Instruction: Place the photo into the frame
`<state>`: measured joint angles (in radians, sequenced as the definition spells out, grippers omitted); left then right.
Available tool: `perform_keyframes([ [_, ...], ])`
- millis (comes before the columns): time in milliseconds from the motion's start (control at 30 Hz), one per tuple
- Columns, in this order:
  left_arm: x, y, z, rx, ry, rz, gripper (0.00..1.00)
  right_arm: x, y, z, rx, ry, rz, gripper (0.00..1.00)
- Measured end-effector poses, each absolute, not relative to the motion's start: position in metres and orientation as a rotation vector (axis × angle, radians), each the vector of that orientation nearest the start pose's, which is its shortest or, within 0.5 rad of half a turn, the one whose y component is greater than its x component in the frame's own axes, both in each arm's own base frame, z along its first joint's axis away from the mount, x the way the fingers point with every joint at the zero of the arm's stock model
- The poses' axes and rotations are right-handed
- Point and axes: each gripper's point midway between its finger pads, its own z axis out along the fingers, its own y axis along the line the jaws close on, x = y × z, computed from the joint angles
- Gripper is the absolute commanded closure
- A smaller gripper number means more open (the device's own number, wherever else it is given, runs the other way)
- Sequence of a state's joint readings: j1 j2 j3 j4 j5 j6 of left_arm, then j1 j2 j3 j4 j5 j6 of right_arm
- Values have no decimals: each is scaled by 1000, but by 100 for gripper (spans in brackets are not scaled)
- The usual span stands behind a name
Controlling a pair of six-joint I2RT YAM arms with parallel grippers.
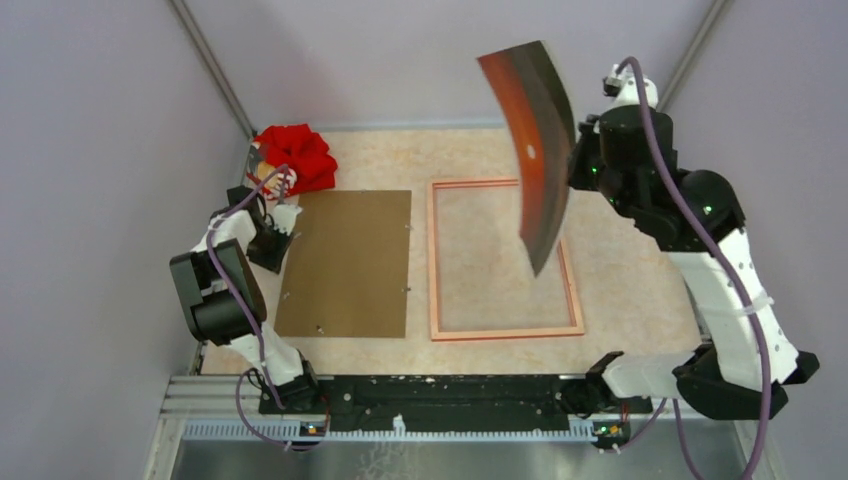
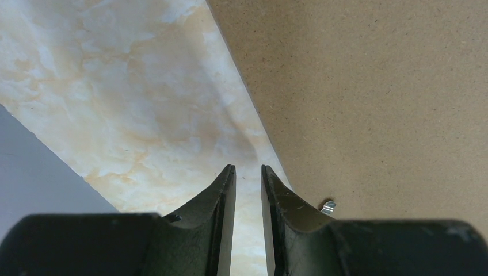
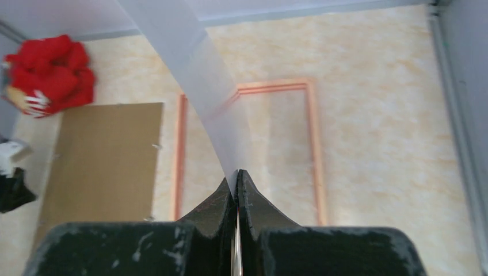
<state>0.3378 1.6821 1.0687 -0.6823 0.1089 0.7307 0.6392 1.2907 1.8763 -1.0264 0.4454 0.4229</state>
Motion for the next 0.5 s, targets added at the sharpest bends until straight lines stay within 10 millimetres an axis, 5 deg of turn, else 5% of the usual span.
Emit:
perform_keyframes([
  [100,301,115,33,578,2793,63,70,271,104,414,92,2009,79,100],
  [200,300,114,33,578,2797,56,70,270,96,398,73,2077,-38,100],
  [367,299,113,33,579,2800,53,70,286,127,346,-89,2239,-254,100],
  [500,298,113,33,580,2803,47,69,295,163,285,-267,2370,-410,100],
])
